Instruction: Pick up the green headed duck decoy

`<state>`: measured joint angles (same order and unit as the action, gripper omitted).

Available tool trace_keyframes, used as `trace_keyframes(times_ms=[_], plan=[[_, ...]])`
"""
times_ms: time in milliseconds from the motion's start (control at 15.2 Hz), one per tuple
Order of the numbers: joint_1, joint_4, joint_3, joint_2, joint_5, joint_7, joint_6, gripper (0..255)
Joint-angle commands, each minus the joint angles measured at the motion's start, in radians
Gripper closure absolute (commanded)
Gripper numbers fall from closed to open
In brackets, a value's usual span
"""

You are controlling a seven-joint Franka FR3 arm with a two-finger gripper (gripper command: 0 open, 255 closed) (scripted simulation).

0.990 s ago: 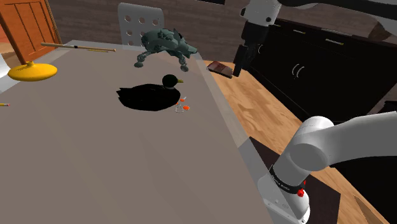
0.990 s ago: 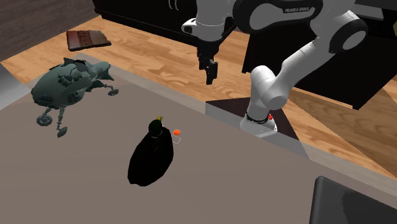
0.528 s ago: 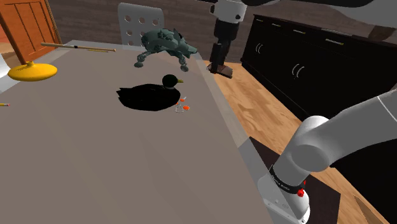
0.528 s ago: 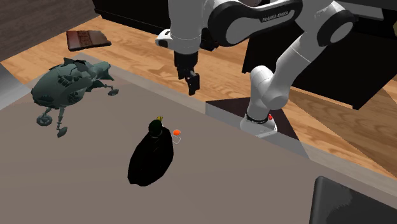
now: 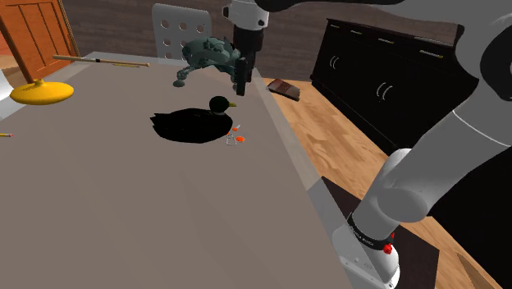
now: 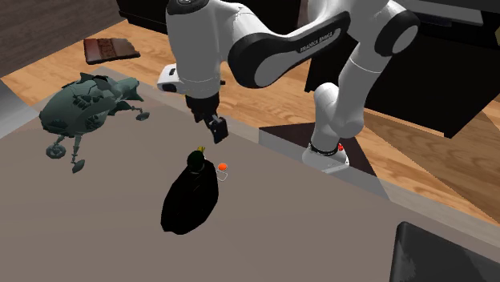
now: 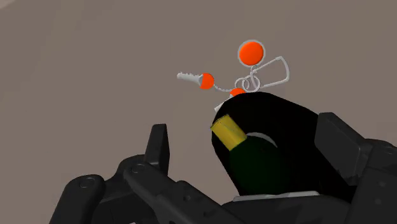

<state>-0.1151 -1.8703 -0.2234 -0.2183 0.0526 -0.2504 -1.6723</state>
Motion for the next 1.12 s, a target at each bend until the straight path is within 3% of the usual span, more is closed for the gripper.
trace_keyframes(times_ms=[0, 330, 924, 990, 1056], plan=[[-0.014, 0.070, -0.023, 0.077, 0.026, -0.016, 0.001, 0], [-0.051, 0.220, -0.070, 0.232, 0.092, -0.044, 0.014, 0], [-0.050, 0.108, -0.068, 0.223, 0.092, -0.033, -0.090, 0], [-0.049, 0.108, -0.067, 0.223, 0.092, -0.034, -0.089, 255], [-0.049, 0.108, -0.067, 0.223, 0.092, -0.034, -0.089, 255]])
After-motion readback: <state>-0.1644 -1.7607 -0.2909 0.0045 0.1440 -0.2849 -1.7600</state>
